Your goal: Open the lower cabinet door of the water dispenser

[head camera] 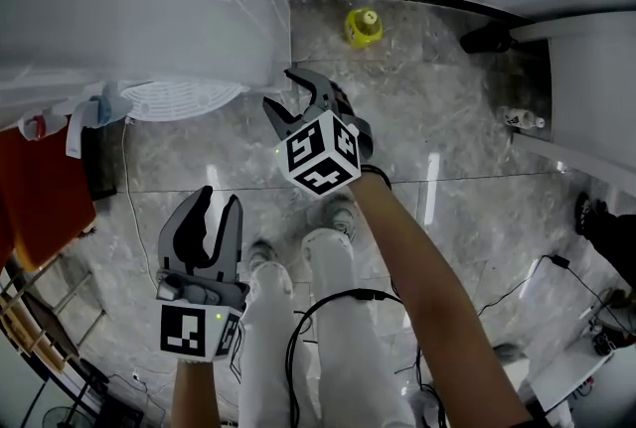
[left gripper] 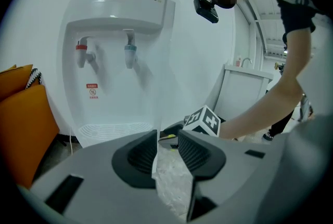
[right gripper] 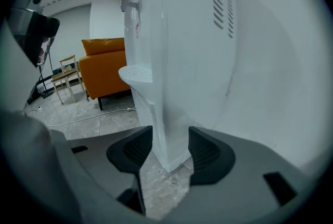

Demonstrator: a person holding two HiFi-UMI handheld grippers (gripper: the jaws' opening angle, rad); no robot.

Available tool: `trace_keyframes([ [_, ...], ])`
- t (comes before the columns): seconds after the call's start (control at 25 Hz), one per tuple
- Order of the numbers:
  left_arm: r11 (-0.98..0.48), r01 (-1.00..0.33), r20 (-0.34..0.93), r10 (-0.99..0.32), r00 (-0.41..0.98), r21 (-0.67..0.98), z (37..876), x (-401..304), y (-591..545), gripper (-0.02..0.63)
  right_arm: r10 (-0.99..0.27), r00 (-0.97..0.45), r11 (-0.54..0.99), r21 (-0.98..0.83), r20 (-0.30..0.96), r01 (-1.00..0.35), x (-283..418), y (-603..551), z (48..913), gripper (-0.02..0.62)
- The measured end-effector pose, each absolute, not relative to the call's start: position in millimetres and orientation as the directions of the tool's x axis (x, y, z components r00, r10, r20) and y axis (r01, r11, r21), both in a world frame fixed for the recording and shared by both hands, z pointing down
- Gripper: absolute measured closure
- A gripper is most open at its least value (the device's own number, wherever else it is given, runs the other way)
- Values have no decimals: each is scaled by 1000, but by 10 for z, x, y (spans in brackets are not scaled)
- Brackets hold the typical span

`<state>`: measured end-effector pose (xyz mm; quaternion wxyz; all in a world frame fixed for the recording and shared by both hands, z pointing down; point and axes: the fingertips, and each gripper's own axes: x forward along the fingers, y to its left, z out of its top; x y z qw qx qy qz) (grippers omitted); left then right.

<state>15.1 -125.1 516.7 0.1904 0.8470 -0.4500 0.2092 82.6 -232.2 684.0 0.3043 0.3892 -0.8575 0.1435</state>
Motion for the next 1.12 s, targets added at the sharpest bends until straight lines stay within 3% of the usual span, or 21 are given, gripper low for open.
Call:
trace_keyframes([
  [0.72,-512,-848,538,-681,497,135,5290,168,-1272,477,-507,-540,755,43,671,-655,707,-2470,7027,426],
  [1.12,-521,-842,530,-679,508,140,5295,131,-1272,477,-517,-530,741,41,672,-670,714,-2455,7028,448],
])
